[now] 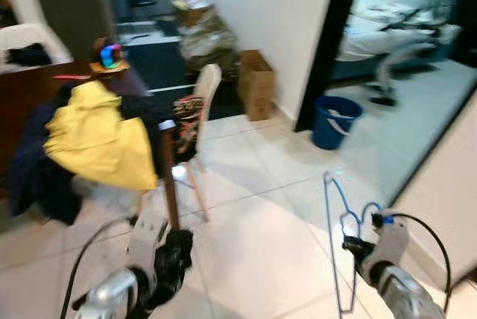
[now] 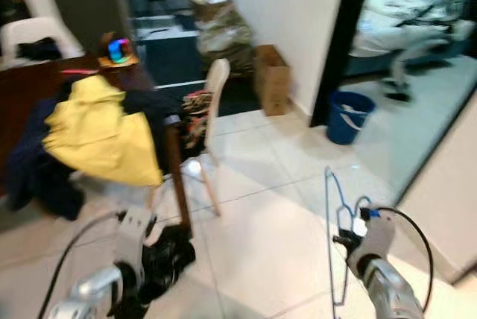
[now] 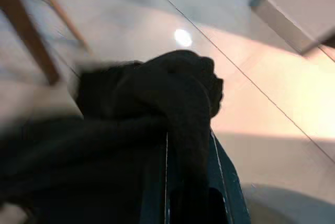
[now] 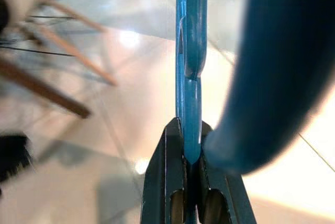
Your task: Hang hanger
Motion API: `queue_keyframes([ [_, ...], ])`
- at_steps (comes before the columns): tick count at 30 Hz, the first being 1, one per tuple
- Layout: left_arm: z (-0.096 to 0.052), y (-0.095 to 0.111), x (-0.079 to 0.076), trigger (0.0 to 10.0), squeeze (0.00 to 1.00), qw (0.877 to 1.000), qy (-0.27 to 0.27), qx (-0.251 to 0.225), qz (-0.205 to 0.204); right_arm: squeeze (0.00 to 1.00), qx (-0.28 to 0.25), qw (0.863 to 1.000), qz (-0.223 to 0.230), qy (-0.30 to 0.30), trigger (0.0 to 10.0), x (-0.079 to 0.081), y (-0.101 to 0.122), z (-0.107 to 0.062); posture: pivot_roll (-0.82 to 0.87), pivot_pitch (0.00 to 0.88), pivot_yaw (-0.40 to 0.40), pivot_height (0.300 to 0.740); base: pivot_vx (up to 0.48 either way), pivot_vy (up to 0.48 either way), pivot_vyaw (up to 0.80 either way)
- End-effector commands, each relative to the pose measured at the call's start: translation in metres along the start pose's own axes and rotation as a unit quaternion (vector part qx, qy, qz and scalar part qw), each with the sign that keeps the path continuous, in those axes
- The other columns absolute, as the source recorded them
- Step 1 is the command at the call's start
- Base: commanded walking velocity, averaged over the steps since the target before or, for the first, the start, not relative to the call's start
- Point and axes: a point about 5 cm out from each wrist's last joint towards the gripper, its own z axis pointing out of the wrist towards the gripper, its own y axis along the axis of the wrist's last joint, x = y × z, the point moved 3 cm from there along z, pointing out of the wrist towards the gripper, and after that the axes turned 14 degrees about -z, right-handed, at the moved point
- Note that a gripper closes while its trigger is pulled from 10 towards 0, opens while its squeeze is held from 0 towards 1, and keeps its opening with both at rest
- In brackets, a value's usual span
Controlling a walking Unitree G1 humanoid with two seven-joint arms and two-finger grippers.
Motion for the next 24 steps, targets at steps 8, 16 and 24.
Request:
queue_keyframes([
  [8,0.005,-0.002,-0.003,10.0,0.0,0.998,-0.056,-0.005,-0.006,0.0,0.005,0.997,0.051,0.059,10.0,0.026,-0.032,-0.007,-0.01,0.0,-0.041,0.74,0.0,0.0,-0.8],
  [16,0.01,-0.005,-0.003,10.0,0.0,0.997,-0.073,-0.006,-0.01,0.0,0.01,0.998,0.025,0.065,10.0,0.027,-0.036,-0.007,-0.01,0.0,-0.044,0.74,0.0,0.0,-0.79],
  [24,0.011,-0.005,-0.002,10.0,0.0,0.997,-0.073,-0.009,-0.011,0.0,0.014,0.997,0.019,0.067,10.0,0.027,-0.039,-0.007,-0.01,0.0,-0.044,0.74,0.0,0.0,-0.8],
])
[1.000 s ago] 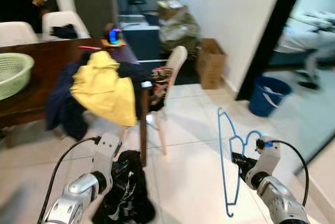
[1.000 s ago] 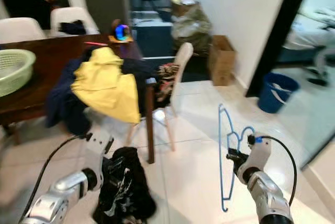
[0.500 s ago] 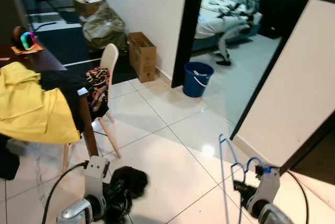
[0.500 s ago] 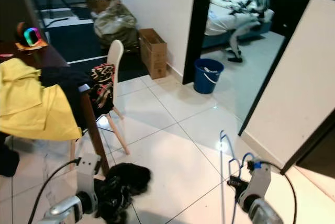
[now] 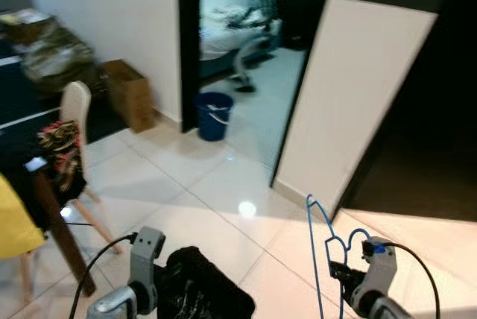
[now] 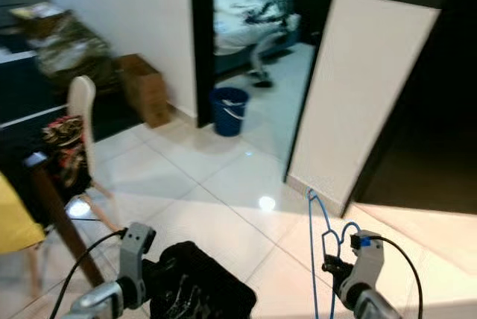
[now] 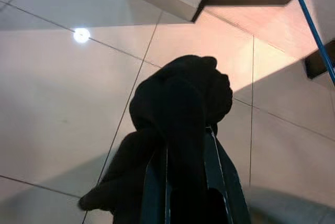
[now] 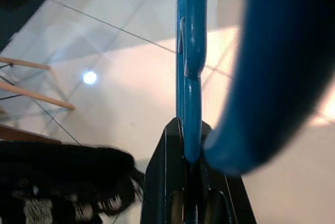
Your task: Hang hanger
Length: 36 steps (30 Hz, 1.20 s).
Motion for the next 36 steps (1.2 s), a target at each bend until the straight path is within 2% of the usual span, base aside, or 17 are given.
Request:
queue_keyframes([
  [1,0.002,0.004,-0.001,10.0,0.0,1.0,-0.007,-0.01,0.008,0.0,0.004,1.0,-0.007,0.006,10.0,0.002,-0.002,0.002,-0.01,0.0,-0.044,0.74,0.0,0.0,-0.8],
  [10,0.004,0.004,0.0,10.0,0.0,1.0,-0.012,-0.01,0.006,0.0,0.014,1.0,-0.007,0.012,10.0,0.001,-0.005,0.002,-0.01,0.0,-0.047,0.74,0.0,0.0,-0.8],
  [15,0.004,0.011,0.0,10.0,0.0,0.998,-0.015,-0.029,0.049,0.0,0.015,0.999,-0.023,0.033,10.0,0.003,-0.006,0.003,-0.02,0.0,-0.047,0.74,0.0,0.0,-0.8],
  [17,0.003,0.025,0.0,10.0,0.0,0.994,-0.021,-0.038,0.1,0.0,-0.001,0.999,-0.029,0.04,10.0,0.003,-0.001,0.003,-0.01,0.0,-0.048,0.74,0.0,0.0,-0.8],
  [20,0.002,0.036,0.0,10.0,0.0,0.991,-0.023,-0.048,0.12,0.0,-0.014,0.998,-0.033,0.042,10.0,0.001,0.005,0.003,-0.01,0.0,-0.048,0.74,0.0,0.0,-0.8],
  [22,0.001,0.053,0.0,10.0,0.0,0.988,-0.024,-0.066,0.14,0.0,-0.035,0.998,-0.034,0.049,10.0,-0.003,0.017,0.002,-0.01,0.0,-0.048,0.74,0.0,0.0,-0.69],
  [23,-0.002,0.076,-0.003,10.0,0.0,0.982,-0.033,-0.09,0.161,0.0,-0.065,0.994,-0.051,0.069,10.0,-0.005,0.037,0.001,-0.02,0.0,-0.044,0.74,0.0,0.0,0.0],
  [24,-0.002,0.076,-0.003,10.0,0.0,0.982,-0.033,-0.09,0.161,0.0,-0.065,0.994,-0.051,0.069,10.0,-0.005,0.037,0.001,-0.02,0.0,-0.044,0.74,0.0,0.0,0.0],
  [25,-0.006,0.099,-0.008,10.0,0.0,0.975,-0.049,-0.108,0.19,0.0,-0.092,0.986,-0.096,0.101,10.0,-0.005,0.062,-0.002,-0.02,0.0,-0.043,0.74,0.0,0.0,0.0],
  [26,-0.006,0.099,-0.008,10.0,0.0,0.975,-0.049,-0.108,0.19,0.0,-0.092,0.986,-0.096,0.101,10.0,-0.005,0.062,-0.002,-0.02,0.0,-0.043,0.74,0.0,0.0,0.0],
  [28,-0.016,0.14,-0.023,10.0,0.0,0.955,-0.089,-0.132,0.25,0.0,-0.13,0.954,-0.194,0.186,10.0,0.005,0.107,-0.013,-0.01,0.0,-0.044,0.74,0.0,0.0,0.0],
  [29,-0.016,0.14,-0.023,10.0,0.0,0.955,-0.089,-0.132,0.25,0.0,-0.13,0.954,-0.194,0.186,10.0,0.005,0.107,-0.013,-0.01,0.0,-0.044,0.74,0.0,0.0,0.0],
  [30,-0.022,0.158,-0.03,10.0,0.0,0.943,-0.107,-0.137,0.284,0.0,-0.148,0.935,-0.228,0.228,10.0,0.012,0.131,-0.02,-0.01,0.0,-0.044,0.74,0.0,0.0,0.0],
  [31,-0.033,0.187,-0.042,10.0,0.0,0.918,-0.132,-0.139,0.347,0.0,-0.175,0.898,-0.28,0.29,10.0,0.024,0.172,-0.034,-0.01,0.0,-0.043,0.74,0.0,0.0,0.0],
  [33,-0.033,0.187,-0.042,10.0,0.0,0.918,-0.132,-0.139,0.347,0.0,-0.175,0.898,-0.28,0.29,10.0,0.024,0.172,-0.034,-0.01,0.0,-0.043,0.74,0.0,0.0,0.0],
  [35,-0.037,0.195,-0.046,10.0,0.0,0.909,-0.139,-0.139,0.367,0.0,-0.177,0.886,-0.298,0.308,10.0,0.028,0.183,-0.039,-0.01,0.0,-0.043,0.74,0.0,0.0,0.0],
  [36,-0.041,0.205,-0.054,10.0,0.0,0.895,-0.152,-0.141,0.395,0.0,-0.169,0.864,-0.331,0.339,10.0,0.036,0.192,-0.045,-0.01,0.0,-0.047,0.74,0.0,0.0,0.0],
])
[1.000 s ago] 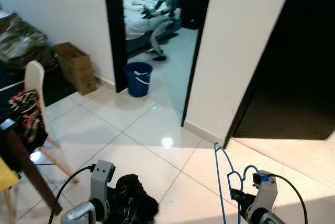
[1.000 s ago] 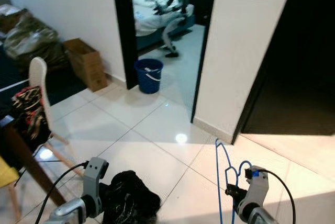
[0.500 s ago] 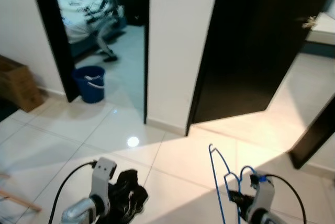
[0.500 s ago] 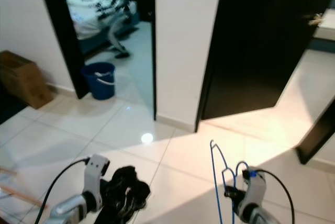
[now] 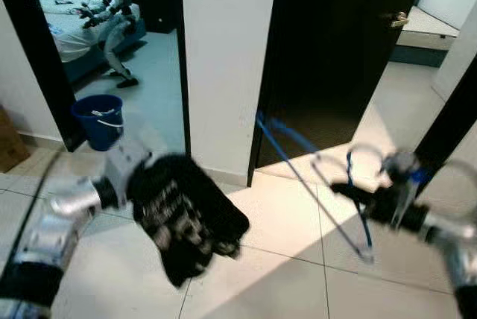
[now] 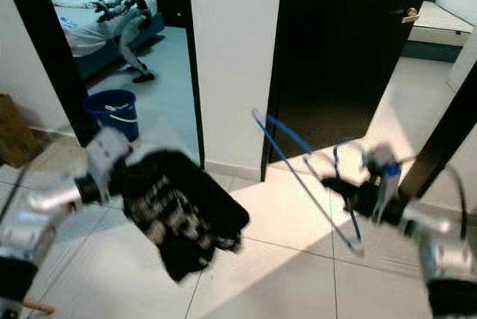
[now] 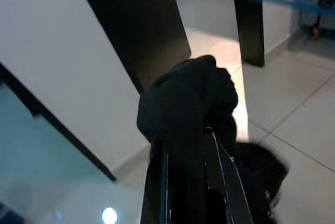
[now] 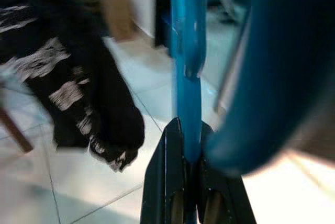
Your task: Hang hanger
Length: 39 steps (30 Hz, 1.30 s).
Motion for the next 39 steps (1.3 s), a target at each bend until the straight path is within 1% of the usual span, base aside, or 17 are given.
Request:
queue_keyframes([
  [1,-0.003,0.001,-0.002,10.0,0.0,1.0,-0.023,0.015,0.015,0.0,0.02,0.998,0.012,0.053,10.0,0.013,-0.005,0.002,-0.01,0.0,-0.047,0.74,0.0,0.0,0.0],
  [2,-0.002,0.008,-0.005,10.0,0.0,0.999,-0.039,0.01,0.029,0.0,0.024,0.996,-0.002,0.09,10.0,0.019,0.001,0.003,-0.01,0.0,-0.047,0.74,0.0,0.0,0.0],
  [3,-0.002,0.008,-0.005,10.0,0.0,0.999,-0.039,0.01,0.029,0.0,0.024,0.996,-0.002,0.09,10.0,0.019,0.001,0.003,-0.01,0.0,-0.047,0.74,0.0,0.0,0.0],
  [5,-0.001,0.018,-0.011,10.0,0.0,0.997,-0.066,0.006,0.043,0.0,0.036,0.987,-0.024,0.155,10.0,0.032,0.008,0.002,0.0,0.0,-0.05,0.74,0.0,0.0,0.0],
  [6,-0.001,0.018,-0.011,10.0,0.0,0.997,-0.066,0.006,0.043,0.0,0.036,0.987,-0.024,0.155,10.0,0.032,0.008,0.002,0.0,0.0,-0.05,0.74,0.0,0.0,0.0],
  [7,0.0,0.023,-0.015,10.0,0.0,0.995,-0.08,0.005,0.052,0.0,0.041,0.981,-0.034,0.184,10.0,0.039,0.012,0.002,0.0,0.0,-0.05,0.74,0.0,0.0,0.0],
  [12,0.0,0.027,-0.016,10.0,0.0,0.994,-0.087,0.005,0.064,0.0,0.039,0.977,-0.045,0.203,10.0,0.042,0.017,0.003,0.0,0.0,-0.05,0.74,0.0,0.0,0.0],
  [13,-0.002,0.041,-0.006,10.0,0.0,0.993,-0.072,-0.003,0.088,0.0,0.004,0.98,-0.063,0.188,10.0,0.033,0.037,0.009,0.0,0.0,-0.058,0.74,0.0,0.0,0.0],
  [15,-0.002,0.041,-0.006,10.0,0.0,0.993,-0.072,-0.003,0.088,0.0,0.004,0.98,-0.063,0.188,10.0,0.033,0.037,0.009,0.0,0.0,-0.058,0.74,0.0,0.0,0.0],
  [16,-0.005,0.059,0.007,10.0,0.0,0.992,-0.05,-0.016,0.111,0.0,-0.041,0.983,-0.065,0.164,10.0,0.022,0.06,0.014,0.0,0.0,-0.059,0.74,0.0,0.0,0.0],
  [18,-0.005,0.059,0.007,10.0,0.0,0.992,-0.05,-0.016,0.111,0.0,-0.041,0.983,-0.065,0.164,10.0,0.022,0.06,0.014,0.0,0.0,-0.059,0.74,0.0,0.0,0.0],
  [20,-0.013,0.111,0.031,10.0,0.0,0.986,0.005,-0.087,0.141,0.0,-0.127,0.98,-0.057,0.144,10.0,0.009,0.099,0.016,0.01,0.0,-0.07,0.74,0.0,0.0,0.0],
  [22,-0.013,0.111,0.031,10.0,0.0,0.986,0.005,-0.087,0.141,0.0,-0.127,0.98,-0.057,0.144,10.0,0.009,0.099,0.016,0.01,0.0,-0.07,0.74,0.0,0.0,0.0],
  [24,-0.019,0.14,0.038,10.0,0.0,0.979,0.026,-0.135,0.153,0.0,-0.144,0.975,-0.057,0.159,10.0,0.008,0.108,0.012,0.01,0.0,-0.073,0.74,0.0,0.0,0.0],
  [27,-0.019,0.149,0.037,10.0,0.0,0.975,0.029,-0.153,0.158,0.0,-0.136,0.975,-0.064,0.165,10.0,0.007,0.108,0.01,0.01,0.0,-0.074,0.74,0.0,0.0,0.0],
  [34,-0.016,0.155,0.031,10.0,0.0,0.972,0.024,-0.168,0.163,0.0,-0.119,0.975,-0.078,0.169,10.0,0.006,0.108,0.007,0.01,0.0,-0.075,0.74,0.0,0.0,0.0],
  [39,-0.015,0.162,0.026,10.0,0.0,0.97,0.0,-0.176,0.167,0.0,-0.064,0.983,-0.111,0.133,10.0,-0.012,0.101,0.0,0.0,0.0,-0.072,0.74,0.0,0.0,0.0],
])
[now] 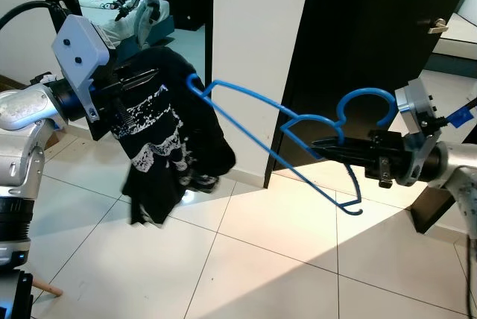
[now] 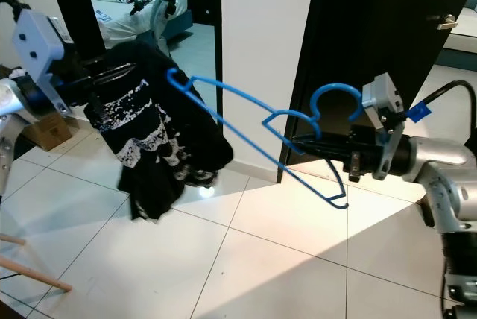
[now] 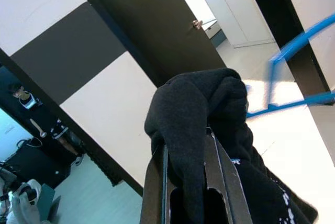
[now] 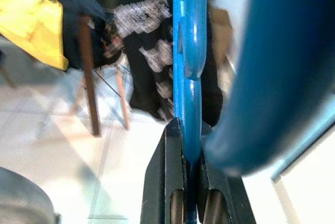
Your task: Hang hanger
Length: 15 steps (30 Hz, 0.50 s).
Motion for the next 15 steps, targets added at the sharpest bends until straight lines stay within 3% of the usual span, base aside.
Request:
queue_keyframes([
  [1,0.006,0.018,-0.003,10.0,0.0,0.999,-0.024,-0.03,0.013,0.0,0.03,0.999,-0.025,-0.01,10.0,-0.007,0.001,-0.004,0.0,0.0,-0.072,0.74,0.0,0.0,0.0],
  [15,0.009,0.024,-0.008,10.0,0.0,0.998,-0.041,-0.036,0.015,0.0,0.052,0.997,-0.038,0.031,10.0,0.004,-0.001,0.008,0.01,0.0,-0.07,0.74,0.0,0.0,0.0],
])
